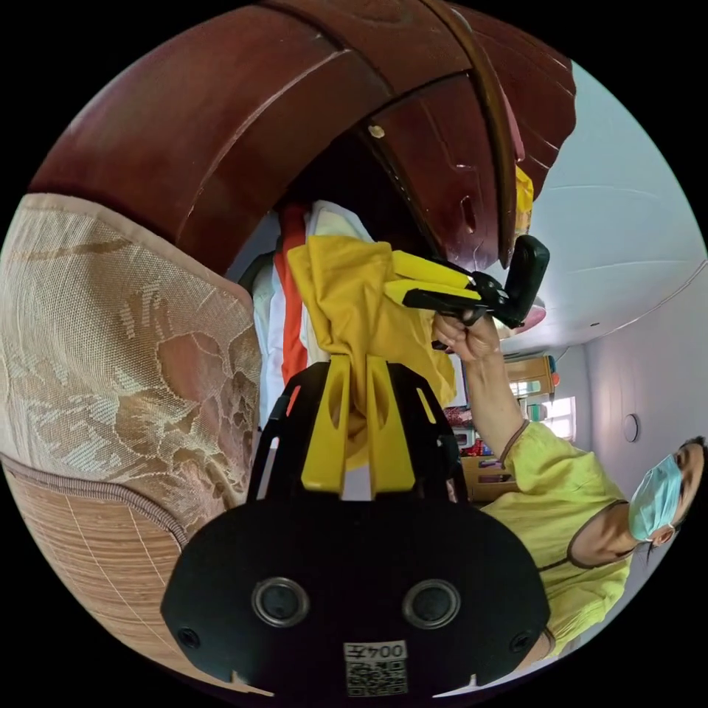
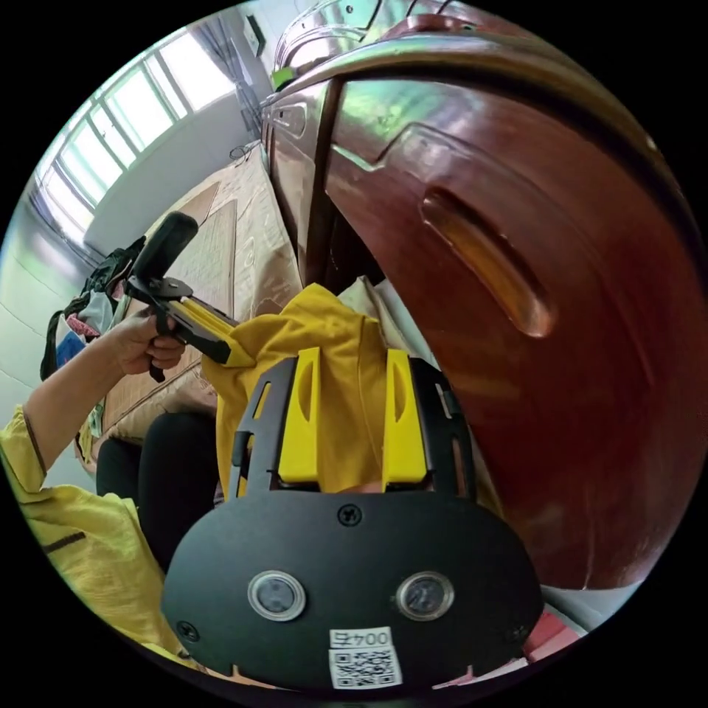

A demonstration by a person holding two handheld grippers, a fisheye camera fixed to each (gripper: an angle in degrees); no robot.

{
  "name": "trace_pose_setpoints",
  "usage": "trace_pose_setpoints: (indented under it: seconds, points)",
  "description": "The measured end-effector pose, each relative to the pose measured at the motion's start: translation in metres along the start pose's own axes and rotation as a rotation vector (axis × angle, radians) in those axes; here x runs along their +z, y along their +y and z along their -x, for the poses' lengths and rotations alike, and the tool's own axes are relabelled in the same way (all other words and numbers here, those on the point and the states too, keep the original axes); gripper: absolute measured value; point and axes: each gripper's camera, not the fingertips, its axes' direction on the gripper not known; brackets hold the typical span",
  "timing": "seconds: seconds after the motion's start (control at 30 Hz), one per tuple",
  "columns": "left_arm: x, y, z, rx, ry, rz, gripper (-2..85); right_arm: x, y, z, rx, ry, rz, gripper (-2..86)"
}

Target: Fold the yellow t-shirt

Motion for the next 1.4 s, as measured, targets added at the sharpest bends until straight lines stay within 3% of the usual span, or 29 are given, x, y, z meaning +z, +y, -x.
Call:
trace_pose_setpoints:
  seconds: [0.27,0.37,0.6,0.67,0.73,0.8,0.9,1.03,1.17,1.23,1.4]
  points:
    - [0.003,0.041,-0.007,0.126,-0.191,-0.018,3.0,0.013,0.021,0.045,-0.084,0.045,0.013,9.8]
    - [0.005,0.061,-0.030,0.229,-0.357,-0.042,3.2,-0.002,0.051,0.088,-0.202,0.190,-0.116,5.0]
    - [0.023,0.119,-0.096,0.542,-0.867,-0.159,3.1,0.024,0.159,0.211,-0.452,0.876,-0.433,4.5]
    - [0.039,0.129,-0.103,0.615,-1.038,-0.134,3.0,0.037,0.167,0.215,-0.447,0.925,-0.460,4.5]
    - [0.033,0.131,-0.098,0.573,-1.050,-0.161,3.0,0.038,0.160,0.207,-0.403,0.880,-0.424,4.6]
    - [0.008,0.127,-0.085,0.475,-0.940,-0.183,3.0,0.026,0.146,0.191,-0.344,0.763,-0.381,5.2]
    - [-0.056,0.117,-0.045,0.250,-0.614,-0.269,3.0,0.012,0.118,0.152,-0.213,0.648,-0.285,7.9]
    - [-0.115,0.111,0.045,-0.097,-0.065,-0.340,2.9,-0.010,0.118,0.124,-0.093,0.623,-0.343,7.6]
    - [-0.142,0.116,0.107,-0.203,0.302,-0.342,3.4,-0.023,0.134,0.115,-0.048,0.412,-0.305,9.6]
    - [-0.157,0.119,0.125,-0.204,0.391,-0.357,3.9,-0.020,0.148,0.106,-0.056,0.209,-0.258,8.2]
    - [-0.194,0.116,0.147,-0.204,0.386,-0.327,7.5,-0.021,0.173,0.099,-0.065,0.100,-0.224,7.0]
